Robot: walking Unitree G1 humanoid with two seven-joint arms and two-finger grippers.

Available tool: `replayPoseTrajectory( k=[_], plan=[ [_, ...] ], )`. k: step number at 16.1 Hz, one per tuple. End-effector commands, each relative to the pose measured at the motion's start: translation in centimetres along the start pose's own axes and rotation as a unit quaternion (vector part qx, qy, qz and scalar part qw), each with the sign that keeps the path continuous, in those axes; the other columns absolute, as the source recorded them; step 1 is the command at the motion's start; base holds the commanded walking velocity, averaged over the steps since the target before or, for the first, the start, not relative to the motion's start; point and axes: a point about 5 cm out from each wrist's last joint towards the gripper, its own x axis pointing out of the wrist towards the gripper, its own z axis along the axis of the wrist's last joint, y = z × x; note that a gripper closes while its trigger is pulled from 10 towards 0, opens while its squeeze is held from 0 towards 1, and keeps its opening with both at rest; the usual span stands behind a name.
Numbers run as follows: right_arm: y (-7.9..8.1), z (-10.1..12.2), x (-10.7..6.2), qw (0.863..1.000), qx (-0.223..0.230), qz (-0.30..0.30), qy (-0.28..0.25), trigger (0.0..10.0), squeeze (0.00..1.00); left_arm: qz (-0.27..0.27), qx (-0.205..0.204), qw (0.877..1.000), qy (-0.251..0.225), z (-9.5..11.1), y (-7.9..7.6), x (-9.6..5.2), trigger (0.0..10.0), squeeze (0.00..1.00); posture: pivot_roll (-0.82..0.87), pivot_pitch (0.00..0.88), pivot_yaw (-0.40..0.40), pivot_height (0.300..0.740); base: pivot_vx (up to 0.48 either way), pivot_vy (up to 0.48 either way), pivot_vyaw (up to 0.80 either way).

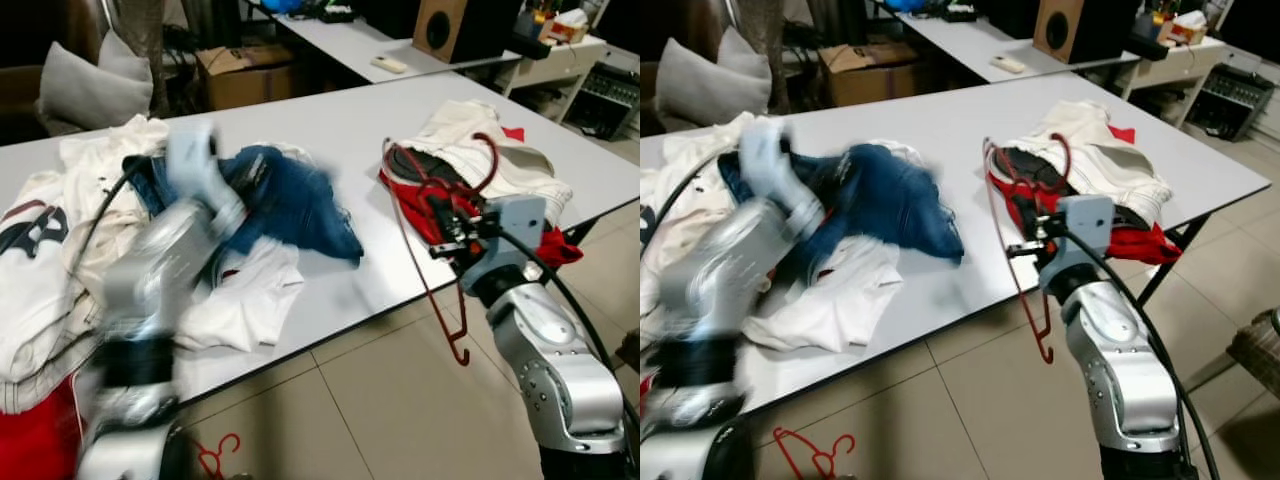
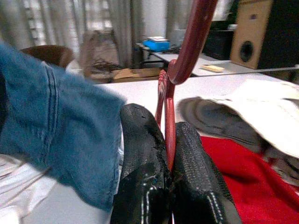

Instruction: Hang hanger

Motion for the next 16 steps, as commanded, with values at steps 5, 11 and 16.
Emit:
replayPoseTrajectory(
  k=[5, 11, 16],
  plan=[
    [-1.1, 0.2, -1.1, 0.999, -0.008, -0.042, -0.009, 10.0, 0.00, -0.174, 0.115, 0.964, 0.163, -6.8, -5.6, 1.2, 10.0, 0.10, -0.16, 0.000, 0.032, 0.740, 0.000, 0.000, 0.00],
    [-0.8, -0.2, -1.1, 0.999, -0.006, -0.038, 0.001, 10.0, 0.00, -0.260, 0.219, 0.922, 0.185, -5.6, -3.2, -0.5, 10.0, 1.00, -0.15, 0.000, 0.025, 0.740, 0.000, 0.000, 0.00],
    [-0.8, -0.3, -0.8, 0.999, -0.008, -0.033, 0.003, 10.0, 0.00, -0.341, 0.324, 0.858, 0.208, -3.5, -1.2, -2.0, 10.0, 0.81, -0.14, 0.000, 0.023, 0.740, 0.000, 0.000, 0.00]
  ],
)
